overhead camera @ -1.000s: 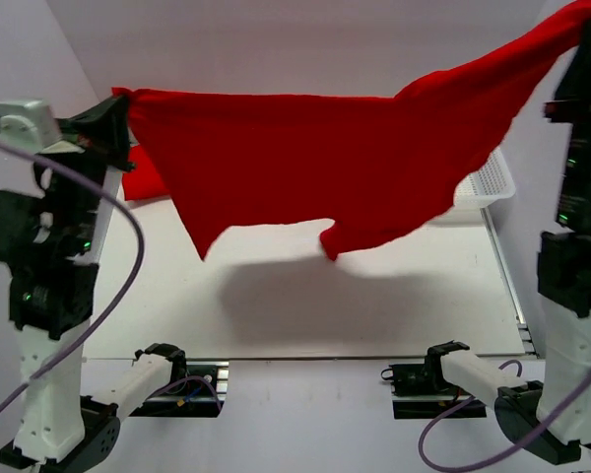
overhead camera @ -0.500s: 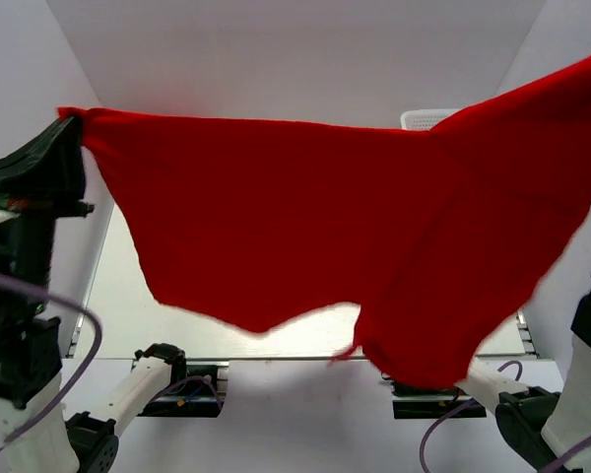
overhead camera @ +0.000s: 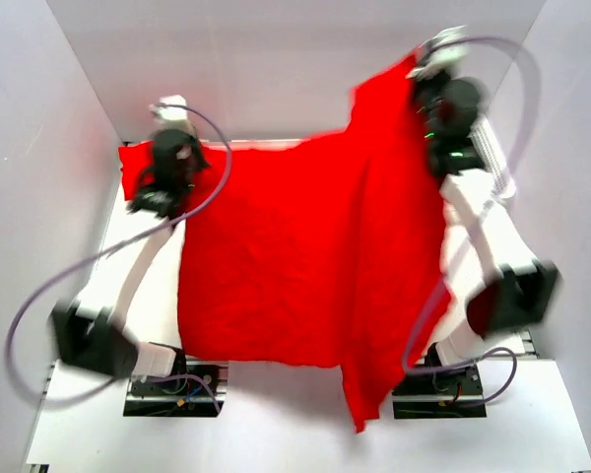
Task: Fold and stack the t-shirts
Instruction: Flatten out the tshirt, then fold the flattened tshirt in 1/3 of the way
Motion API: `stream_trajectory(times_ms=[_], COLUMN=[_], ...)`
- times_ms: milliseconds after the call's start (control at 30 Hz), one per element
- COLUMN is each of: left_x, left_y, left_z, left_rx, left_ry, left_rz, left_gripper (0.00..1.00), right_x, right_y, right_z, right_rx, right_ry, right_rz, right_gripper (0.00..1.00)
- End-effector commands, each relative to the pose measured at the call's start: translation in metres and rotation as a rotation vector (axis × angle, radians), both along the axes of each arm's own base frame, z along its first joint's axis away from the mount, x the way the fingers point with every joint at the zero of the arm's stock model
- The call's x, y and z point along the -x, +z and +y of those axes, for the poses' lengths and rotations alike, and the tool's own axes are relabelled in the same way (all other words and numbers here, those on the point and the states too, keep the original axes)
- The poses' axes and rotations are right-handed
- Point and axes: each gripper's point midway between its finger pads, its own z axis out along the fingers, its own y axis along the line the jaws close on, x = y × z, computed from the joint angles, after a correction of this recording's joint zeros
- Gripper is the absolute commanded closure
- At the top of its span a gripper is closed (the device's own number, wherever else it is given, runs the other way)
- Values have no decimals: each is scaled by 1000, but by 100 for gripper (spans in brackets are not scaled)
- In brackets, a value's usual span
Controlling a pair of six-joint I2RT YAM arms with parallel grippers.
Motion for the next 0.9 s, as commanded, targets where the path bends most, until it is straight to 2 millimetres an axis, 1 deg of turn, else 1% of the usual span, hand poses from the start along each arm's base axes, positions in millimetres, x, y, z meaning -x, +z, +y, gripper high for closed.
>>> stream_trajectory(times_ms=[0,33,67,100,133,167,200,233,267,300,333,367,433,467,500,533,567,600,667,700,733,767,800,833,867], left_x=[-28,-38,-56,-66,-83,-93,-100,-120,-128,-135,-150,-157,-166,-168,-170,-175,-173,-175,-177,-177,-174,-175,-167,-166,-159], left_y=[-51,-72,-119,-140,-142,-160,-215,-209,-221,-232,-244,-248,-251,-256,-254,-250,-255,-253,-251,-251,-256,-246,-254,-240,-244], left_z=[9,7,3,6,2,1,4,6,6,7,2,5,-1,-3,-3,-1,-2,-5,-6,-6,-5,-6,-4,-4,-2], left_rx=[6,-5,-33,-36,-38,-44,-93,-90,-99,-100,-105,-98,-100,-96,-93,-92,-100,-94,-101,-101,-103,-99,-105,-98,-101], left_ry=[106,106,107,129,129,144,171,189,198,193,181,180,145,136,136,123,107,97,84,84,84,84,84,84,84], left_rz=[70,105,197,236,245,282,400,386,402,430,434,435,427,426,415,396,407,396,388,388,398,382,404,376,388], left_gripper=[100,100,100,100,100,100,100,100,100,100,100,100,100,100,100,100,100,100,100,100,100,100,100,100,100], right_x=[-40,-50,-70,-89,-105,-115,-127,-140,-147,-152,-161,-164,-172,-173,-176,-176,-176,-175,-172,-167,-164,-159,-152,-143,-131], right_y=[-53,-71,-104,-134,-175,-166,-196,-230,-220,-230,-267,-268,-287,-291,-294,-299,-299,-304,-301,-311,-314,-294,-302,-303,-299], right_z=[8,10,18,22,30,34,41,44,48,48,52,54,58,57,54,58,57,56,57,56,57,54,52,49,46], right_rx=[-30,-27,-30,-37,-28,-40,-48,-39,-47,-45,-44,-45,-40,-37,-35,-37,-34,-33,-30,-26,-23,-30,-29,-33,-35], right_ry=[1,3,8,14,27,32,43,47,52,50,50,54,67,68,58,61,61,60,67,68,71,70,63,57,56], right_rz=[73,109,171,229,310,296,351,409,406,423,481,484,501,507,509,516,517,523,520,539,545,519,533,545,546], right_gripper=[100,100,100,100,100,100,100,100,100,100,100,100,100,100,100,100,100,100,100,100,100,100,100,100,100])
